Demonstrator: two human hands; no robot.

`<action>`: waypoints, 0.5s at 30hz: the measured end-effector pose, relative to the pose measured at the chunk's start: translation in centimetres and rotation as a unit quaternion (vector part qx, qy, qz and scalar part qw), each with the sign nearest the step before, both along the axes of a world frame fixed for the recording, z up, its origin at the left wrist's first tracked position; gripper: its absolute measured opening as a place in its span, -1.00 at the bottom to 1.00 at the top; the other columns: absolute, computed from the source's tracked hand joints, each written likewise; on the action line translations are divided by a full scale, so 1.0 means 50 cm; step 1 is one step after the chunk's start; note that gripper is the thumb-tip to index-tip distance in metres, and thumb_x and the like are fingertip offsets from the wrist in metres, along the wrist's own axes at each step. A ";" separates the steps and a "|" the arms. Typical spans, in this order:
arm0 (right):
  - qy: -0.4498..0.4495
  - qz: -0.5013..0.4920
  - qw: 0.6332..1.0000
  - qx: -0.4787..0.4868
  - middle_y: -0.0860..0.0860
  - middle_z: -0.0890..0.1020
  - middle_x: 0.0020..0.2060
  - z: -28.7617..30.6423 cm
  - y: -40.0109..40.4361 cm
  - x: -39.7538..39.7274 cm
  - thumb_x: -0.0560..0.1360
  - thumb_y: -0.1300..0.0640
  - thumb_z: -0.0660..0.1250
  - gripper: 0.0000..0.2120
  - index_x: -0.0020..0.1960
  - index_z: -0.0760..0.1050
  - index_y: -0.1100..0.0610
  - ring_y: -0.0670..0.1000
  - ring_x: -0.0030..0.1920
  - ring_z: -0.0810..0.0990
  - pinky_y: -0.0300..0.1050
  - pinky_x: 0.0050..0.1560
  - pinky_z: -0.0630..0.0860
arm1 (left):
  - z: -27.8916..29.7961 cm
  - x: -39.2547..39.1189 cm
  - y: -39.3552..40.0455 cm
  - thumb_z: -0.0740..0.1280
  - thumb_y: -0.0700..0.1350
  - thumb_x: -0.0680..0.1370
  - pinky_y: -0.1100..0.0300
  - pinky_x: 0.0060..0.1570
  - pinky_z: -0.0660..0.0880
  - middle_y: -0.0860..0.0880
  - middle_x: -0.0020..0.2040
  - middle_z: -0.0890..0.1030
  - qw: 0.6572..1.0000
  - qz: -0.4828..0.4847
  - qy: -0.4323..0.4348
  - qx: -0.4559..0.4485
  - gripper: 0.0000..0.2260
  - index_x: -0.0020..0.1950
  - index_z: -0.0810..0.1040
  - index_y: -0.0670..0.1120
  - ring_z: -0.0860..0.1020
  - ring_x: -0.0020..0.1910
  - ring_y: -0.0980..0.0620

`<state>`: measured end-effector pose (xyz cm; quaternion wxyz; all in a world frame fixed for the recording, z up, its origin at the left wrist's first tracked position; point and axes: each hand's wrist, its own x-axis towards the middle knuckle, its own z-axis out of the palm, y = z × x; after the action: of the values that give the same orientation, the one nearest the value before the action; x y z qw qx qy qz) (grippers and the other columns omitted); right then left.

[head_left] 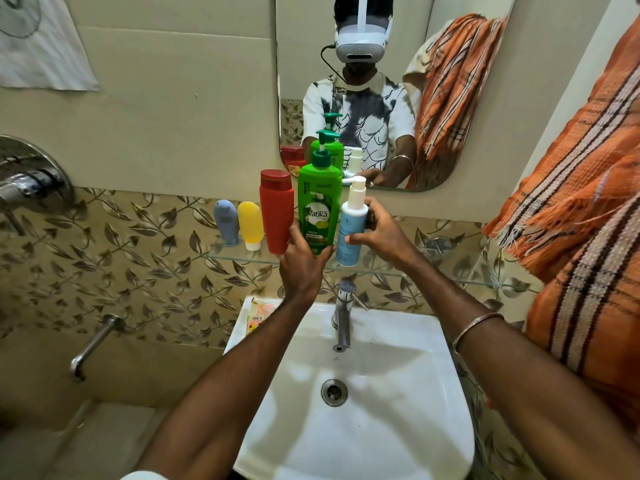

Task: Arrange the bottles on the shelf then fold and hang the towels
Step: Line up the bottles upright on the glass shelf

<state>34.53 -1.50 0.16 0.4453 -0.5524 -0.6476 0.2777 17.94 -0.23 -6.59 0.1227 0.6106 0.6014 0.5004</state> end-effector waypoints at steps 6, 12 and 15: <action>-0.002 -0.008 1.000 -0.005 0.12 0.59 0.21 -0.001 0.002 0.001 0.38 0.37 0.52 -0.39 0.34 0.37 0.14 0.11 0.24 0.60 0.16 0.27 0.57 | -0.003 -0.002 -0.009 0.53 0.14 0.42 -0.07 -0.07 0.64 -0.21 0.14 0.64 1.000 0.001 0.027 -0.003 -0.23 0.47 0.27 -0.14 0.65 0.07 -0.18; -0.009 -0.017 1.000 -0.008 0.09 0.60 0.24 0.002 0.000 0.004 0.36 0.28 0.54 -0.36 0.35 0.37 0.05 0.10 0.26 0.60 0.24 0.27 0.55 | 0.009 -0.002 -0.021 0.52 0.14 0.43 -0.04 -0.08 0.63 -0.22 0.12 0.64 0.999 0.004 0.040 -0.016 -0.25 0.46 0.29 -0.16 0.66 0.04 -0.20; -0.006 -0.016 1.000 -0.011 0.09 0.59 0.25 0.002 0.000 0.003 0.33 0.25 0.54 -0.34 0.36 0.37 0.03 0.10 0.26 0.59 0.26 0.27 0.55 | 0.012 -0.003 -0.026 0.51 0.14 0.44 -0.03 -0.08 0.62 -0.22 0.13 0.64 0.999 0.004 0.044 -0.018 -0.25 0.47 0.28 -0.16 0.66 0.05 -0.19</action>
<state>34.70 -1.52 0.25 0.4396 -0.5693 -0.6383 0.2744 17.79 -1.52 -5.99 0.1052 0.6275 0.6176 0.4623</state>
